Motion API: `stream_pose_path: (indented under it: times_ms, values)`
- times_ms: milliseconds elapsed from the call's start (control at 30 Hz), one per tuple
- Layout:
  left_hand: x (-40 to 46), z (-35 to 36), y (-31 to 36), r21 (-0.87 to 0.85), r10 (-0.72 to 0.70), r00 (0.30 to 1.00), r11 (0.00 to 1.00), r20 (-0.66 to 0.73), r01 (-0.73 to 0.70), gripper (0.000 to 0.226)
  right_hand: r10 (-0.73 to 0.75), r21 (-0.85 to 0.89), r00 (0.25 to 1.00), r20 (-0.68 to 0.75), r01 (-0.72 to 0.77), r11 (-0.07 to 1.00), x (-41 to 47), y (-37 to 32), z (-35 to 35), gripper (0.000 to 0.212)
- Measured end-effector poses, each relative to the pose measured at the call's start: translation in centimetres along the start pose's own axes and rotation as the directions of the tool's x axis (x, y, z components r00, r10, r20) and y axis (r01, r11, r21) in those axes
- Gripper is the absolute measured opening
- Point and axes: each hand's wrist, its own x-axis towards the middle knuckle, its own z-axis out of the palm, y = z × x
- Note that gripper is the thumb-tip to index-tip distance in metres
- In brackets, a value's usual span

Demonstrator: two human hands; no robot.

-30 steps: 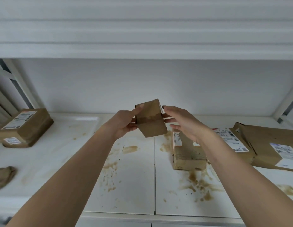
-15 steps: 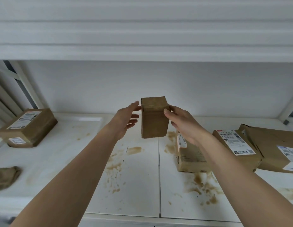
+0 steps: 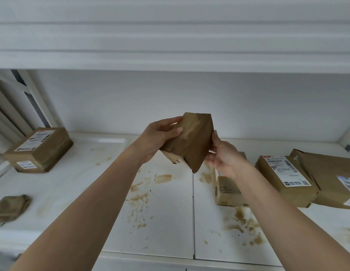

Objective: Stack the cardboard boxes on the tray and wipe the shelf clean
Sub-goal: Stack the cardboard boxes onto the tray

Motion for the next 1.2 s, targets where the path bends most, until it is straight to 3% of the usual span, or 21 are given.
stream_pose_path:
  times_ms: [533, 767, 867, 1000, 1200]
  values:
    - [-0.8, 0.7, 0.4, -0.112, 0.054, 0.993, 0.993, 0.107, -0.042, 0.044, 0.037, 0.153, 0.999, -0.016, -0.034, 0.988, -0.5, 0.5, -0.1, 0.049]
    - [-1.2, 0.6, 0.5, -0.108, 0.053, 0.994, 0.993, 0.095, -0.042, 0.042, 0.038, 0.173, 0.999, 0.018, -0.040, 0.984, -0.9, 0.7, 0.1, 0.039]
    - [-1.4, 0.3, 0.3, -0.073, 0.008, 0.994, 0.997, 0.105, 0.000, 0.038, 0.036, 0.134, 0.998, 0.054, -0.043, 0.990, -1.3, 0.6, 0.2, 0.030]
    - [-1.8, 0.1, 0.2, -0.099, -0.115, 0.984, 0.987, 0.138, 0.129, 0.050, 0.112, 0.146, 0.993, 0.034, -0.116, 0.982, -2.2, 0.4, 0.4, 0.025]
    - [-2.1, -0.1, -0.3, -0.083, -0.156, 0.979, 0.982, 0.135, 0.168, 0.054, 0.180, 0.197, 0.984, 0.014, -0.179, 0.964, -3.2, 0.3, 1.2, 0.029]
